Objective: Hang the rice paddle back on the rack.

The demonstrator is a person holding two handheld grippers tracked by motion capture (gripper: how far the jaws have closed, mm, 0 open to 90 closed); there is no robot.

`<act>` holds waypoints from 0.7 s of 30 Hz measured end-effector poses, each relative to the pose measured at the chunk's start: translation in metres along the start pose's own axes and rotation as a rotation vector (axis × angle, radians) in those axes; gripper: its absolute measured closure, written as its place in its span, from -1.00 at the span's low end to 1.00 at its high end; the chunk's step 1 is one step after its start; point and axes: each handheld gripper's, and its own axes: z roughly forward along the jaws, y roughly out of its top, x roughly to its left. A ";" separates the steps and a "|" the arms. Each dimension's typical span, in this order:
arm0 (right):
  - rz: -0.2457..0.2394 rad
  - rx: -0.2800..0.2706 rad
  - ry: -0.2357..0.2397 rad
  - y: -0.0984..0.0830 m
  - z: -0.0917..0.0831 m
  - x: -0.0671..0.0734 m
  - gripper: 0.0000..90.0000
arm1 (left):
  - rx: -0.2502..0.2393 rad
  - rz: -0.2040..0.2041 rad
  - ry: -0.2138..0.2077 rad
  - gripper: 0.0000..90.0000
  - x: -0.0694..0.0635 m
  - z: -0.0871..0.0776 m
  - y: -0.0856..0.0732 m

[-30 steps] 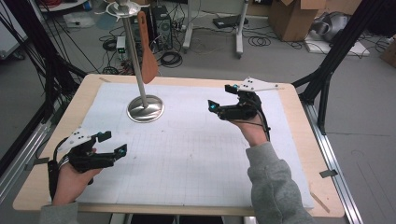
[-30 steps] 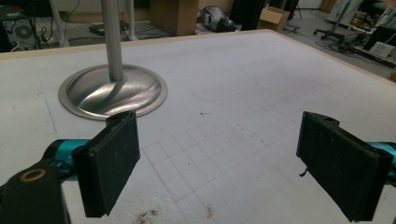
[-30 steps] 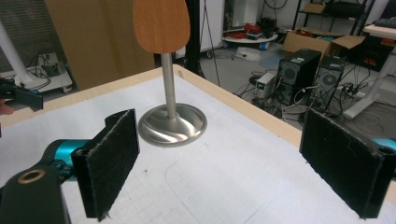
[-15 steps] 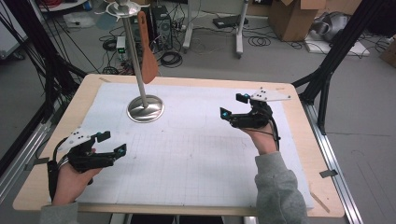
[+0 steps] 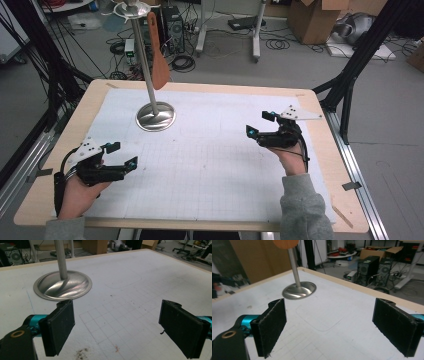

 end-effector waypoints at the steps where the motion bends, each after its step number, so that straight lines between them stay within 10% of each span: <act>1: 0.009 0.001 0.005 -0.002 -0.002 -0.001 -0.75 | 0.003 0.001 0.000 -0.70 0.000 0.000 0.000; 21: -0.019 0.044 -0.035 -0.034 -0.019 -0.005 -0.75 | -0.008 0.004 -0.001 -0.70 0.002 0.003 -0.002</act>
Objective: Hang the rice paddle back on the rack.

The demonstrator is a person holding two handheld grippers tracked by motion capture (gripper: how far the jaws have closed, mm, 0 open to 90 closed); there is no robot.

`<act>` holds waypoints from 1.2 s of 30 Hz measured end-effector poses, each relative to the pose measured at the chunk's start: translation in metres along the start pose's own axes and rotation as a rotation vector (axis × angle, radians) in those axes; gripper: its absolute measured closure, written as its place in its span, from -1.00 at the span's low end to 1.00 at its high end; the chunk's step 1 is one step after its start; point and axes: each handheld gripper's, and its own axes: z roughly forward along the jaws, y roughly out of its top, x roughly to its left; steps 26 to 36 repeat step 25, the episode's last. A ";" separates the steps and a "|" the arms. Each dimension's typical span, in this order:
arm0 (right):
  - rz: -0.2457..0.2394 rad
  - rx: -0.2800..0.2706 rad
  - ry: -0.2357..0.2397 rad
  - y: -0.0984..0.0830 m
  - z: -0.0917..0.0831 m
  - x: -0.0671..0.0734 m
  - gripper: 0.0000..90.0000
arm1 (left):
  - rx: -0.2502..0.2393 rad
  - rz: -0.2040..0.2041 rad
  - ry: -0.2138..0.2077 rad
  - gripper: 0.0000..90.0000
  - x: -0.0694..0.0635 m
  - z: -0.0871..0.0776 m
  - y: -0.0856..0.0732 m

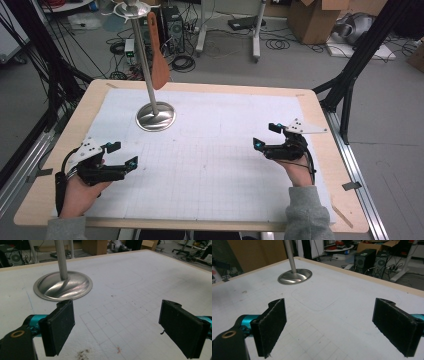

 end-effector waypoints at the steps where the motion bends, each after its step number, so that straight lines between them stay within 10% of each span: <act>1: -0.005 -0.005 -0.006 -0.002 -0.001 -0.001 -0.75 | 0.001 0.000 0.000 -0.70 0.000 0.000 0.000; 36: -0.005 -0.022 -0.036 -0.020 -0.014 -0.004 -0.75 | -0.057 -0.016 -0.019 -0.70 0.000 -0.001 0.005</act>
